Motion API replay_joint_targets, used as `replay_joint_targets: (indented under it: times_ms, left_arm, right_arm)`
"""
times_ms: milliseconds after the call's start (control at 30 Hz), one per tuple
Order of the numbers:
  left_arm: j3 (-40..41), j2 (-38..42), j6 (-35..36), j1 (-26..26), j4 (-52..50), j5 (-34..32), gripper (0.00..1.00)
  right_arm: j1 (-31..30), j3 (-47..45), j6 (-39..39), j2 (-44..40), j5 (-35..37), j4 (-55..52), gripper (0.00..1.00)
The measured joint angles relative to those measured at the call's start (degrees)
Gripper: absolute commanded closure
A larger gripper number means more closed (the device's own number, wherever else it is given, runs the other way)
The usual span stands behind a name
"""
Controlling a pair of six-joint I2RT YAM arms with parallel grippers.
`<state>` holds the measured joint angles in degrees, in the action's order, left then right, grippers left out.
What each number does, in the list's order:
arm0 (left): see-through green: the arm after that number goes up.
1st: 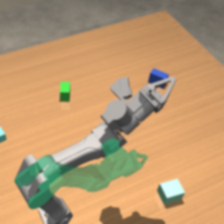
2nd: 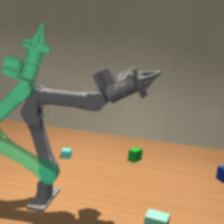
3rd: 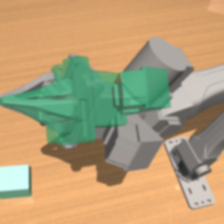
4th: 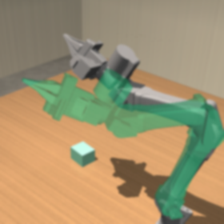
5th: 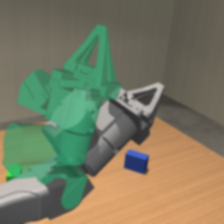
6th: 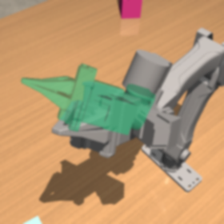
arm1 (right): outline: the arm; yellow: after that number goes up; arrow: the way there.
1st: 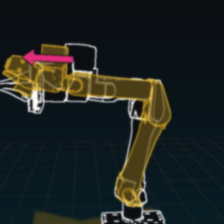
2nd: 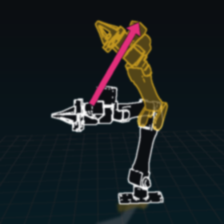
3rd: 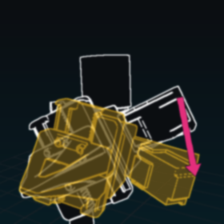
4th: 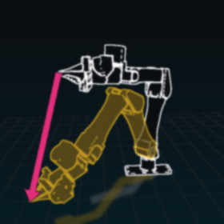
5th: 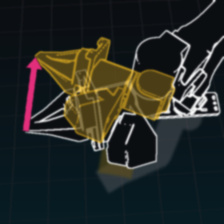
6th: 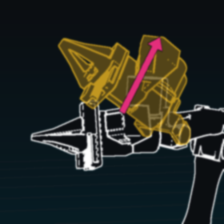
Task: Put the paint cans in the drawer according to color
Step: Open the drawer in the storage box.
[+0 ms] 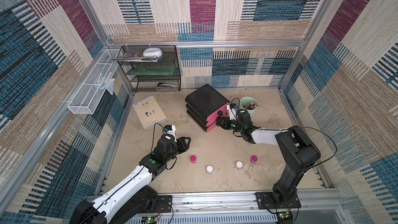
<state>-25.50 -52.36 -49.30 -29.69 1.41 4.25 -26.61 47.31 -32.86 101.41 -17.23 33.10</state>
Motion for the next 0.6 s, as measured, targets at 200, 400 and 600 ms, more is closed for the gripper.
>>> replay_joint_targets:
  times_ms: [200, 400, 600]
  left_arm:
    - [0.0, -0.3, 0.0, 0.0, 0.0, 0.0, 0.57]
    - [0.0, -0.3, 0.0, 0.0, 0.0, 0.0, 0.57]
    - [0.0, -0.1, 0.0, 0.0, -0.6, 0.0, 0.57]
  right_arm:
    - [0.0, -3.5, 0.2, -3.1, 0.6, 0.2, 0.74]
    - [0.0, -6.8, 0.5, -6.8, 1.3, -0.7, 0.75]
    - [0.0, -10.6, 1.2, -11.4, 2.2, -2.5, 0.75]
